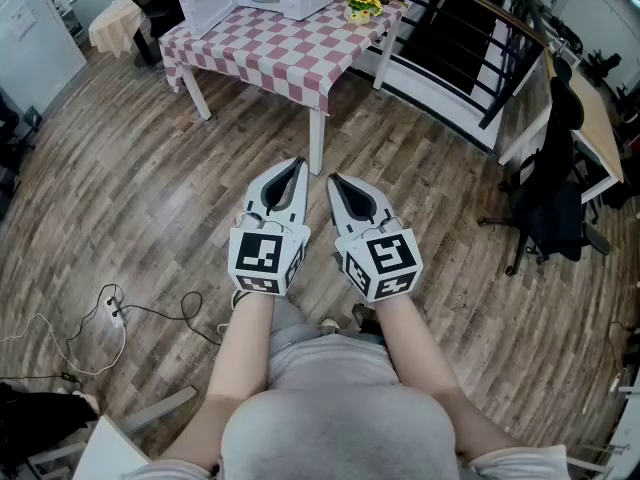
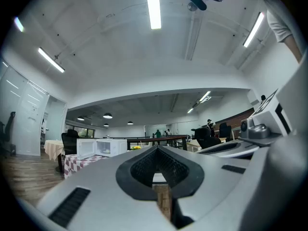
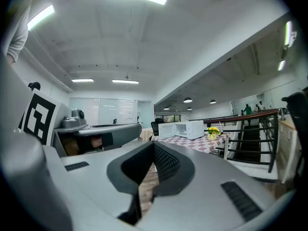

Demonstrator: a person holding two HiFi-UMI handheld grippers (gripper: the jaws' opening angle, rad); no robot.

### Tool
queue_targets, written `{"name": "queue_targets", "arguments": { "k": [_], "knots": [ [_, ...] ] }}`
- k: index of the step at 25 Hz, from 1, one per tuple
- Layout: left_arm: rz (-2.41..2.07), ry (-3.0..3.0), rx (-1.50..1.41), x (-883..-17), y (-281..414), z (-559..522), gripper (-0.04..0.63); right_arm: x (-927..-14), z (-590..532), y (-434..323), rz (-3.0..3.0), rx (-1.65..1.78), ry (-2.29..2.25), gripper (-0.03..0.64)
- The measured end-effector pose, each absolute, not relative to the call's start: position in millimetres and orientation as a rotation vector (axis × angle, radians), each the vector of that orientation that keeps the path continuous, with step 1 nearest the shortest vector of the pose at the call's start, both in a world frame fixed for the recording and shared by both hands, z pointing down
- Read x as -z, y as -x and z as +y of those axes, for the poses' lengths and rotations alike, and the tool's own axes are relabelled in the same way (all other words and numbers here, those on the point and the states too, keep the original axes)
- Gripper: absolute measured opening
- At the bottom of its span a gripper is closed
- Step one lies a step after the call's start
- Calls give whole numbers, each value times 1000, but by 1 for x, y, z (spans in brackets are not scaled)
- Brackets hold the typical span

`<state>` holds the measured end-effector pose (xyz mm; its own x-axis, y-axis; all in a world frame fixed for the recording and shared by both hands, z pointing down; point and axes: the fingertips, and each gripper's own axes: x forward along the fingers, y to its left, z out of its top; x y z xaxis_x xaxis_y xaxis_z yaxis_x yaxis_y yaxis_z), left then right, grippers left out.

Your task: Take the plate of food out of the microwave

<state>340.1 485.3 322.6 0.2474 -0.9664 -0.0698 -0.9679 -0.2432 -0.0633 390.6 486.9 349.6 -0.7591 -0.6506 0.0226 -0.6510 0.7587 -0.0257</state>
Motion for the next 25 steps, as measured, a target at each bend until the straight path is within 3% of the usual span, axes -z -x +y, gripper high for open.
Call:
{"name": "queue_targets", "arguments": {
  "k": [25],
  "knots": [
    [1822, 2462, -23, -317, -252, 380, 3, -338, 389, -298, -2949, -17, -1154, 23]
  ]
}}
